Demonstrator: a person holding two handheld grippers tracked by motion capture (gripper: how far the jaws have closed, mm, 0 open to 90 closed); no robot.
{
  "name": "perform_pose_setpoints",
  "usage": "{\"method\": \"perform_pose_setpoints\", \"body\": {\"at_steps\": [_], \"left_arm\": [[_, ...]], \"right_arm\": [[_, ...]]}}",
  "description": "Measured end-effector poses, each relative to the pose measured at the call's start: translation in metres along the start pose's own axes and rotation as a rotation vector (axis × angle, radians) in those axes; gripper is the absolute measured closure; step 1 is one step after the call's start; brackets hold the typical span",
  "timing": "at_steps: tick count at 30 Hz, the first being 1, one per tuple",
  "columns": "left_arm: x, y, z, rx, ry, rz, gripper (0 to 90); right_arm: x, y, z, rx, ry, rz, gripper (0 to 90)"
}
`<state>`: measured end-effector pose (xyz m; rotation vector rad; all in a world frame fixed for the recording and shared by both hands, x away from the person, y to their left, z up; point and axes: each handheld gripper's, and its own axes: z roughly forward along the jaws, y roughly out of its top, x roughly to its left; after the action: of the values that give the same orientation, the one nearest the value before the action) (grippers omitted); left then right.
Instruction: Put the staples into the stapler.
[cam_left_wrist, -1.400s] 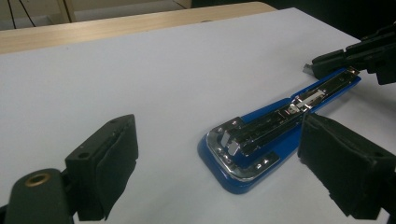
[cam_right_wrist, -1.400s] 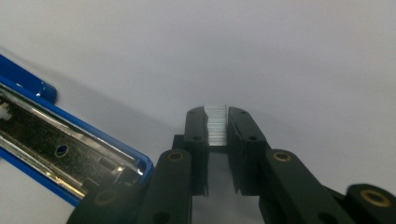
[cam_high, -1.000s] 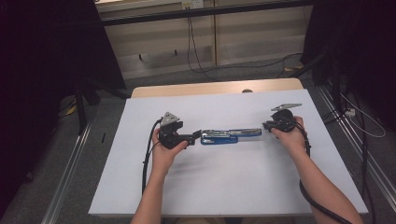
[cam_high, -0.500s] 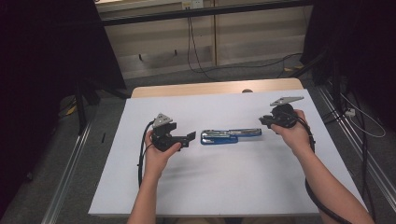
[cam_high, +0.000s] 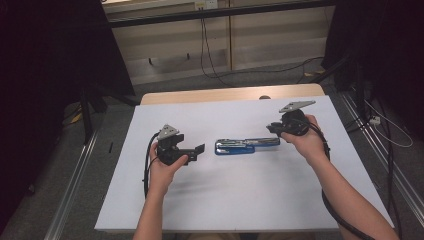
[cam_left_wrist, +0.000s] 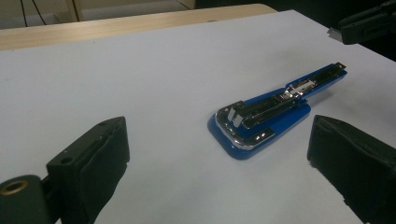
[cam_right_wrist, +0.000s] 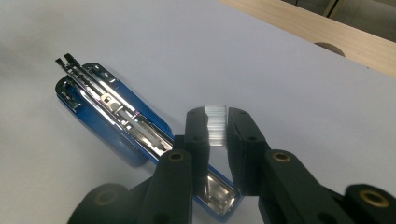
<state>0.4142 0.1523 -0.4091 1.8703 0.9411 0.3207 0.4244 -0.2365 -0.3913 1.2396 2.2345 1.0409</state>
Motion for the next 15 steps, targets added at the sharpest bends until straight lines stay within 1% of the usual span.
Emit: {"method": "perform_pose_setpoints", "body": {"at_steps": [2,7,9,11,13,15], "left_arm": [[0.0,0.0,-0.002,-0.007,-0.001,-0.005,5.6],[0.003,-0.003,-0.006,-0.004,0.009,-0.009,5.5],[0.003,-0.003,-0.008,0.004,0.015,-0.009,5.3],[0.003,-0.003,-0.009,-0.002,0.015,-0.008,5.2],[0.003,-0.004,-0.012,0.001,0.014,0.004,5.2],[0.003,-0.004,-0.014,-0.001,0.014,0.004,5.1]], "right_arm": [[0.002,0.002,0.0,-0.004,0.007,-0.003,79.5],[0.007,0.005,0.003,-0.005,0.029,-0.031,79.5],[0.008,0.006,0.005,-0.007,0.036,-0.037,79.5],[0.009,0.007,0.006,-0.006,0.041,-0.043,79.5],[0.01,0.008,0.007,-0.007,0.049,-0.044,79.5],[0.012,0.009,0.009,-0.009,0.06,-0.056,79.5]]}}
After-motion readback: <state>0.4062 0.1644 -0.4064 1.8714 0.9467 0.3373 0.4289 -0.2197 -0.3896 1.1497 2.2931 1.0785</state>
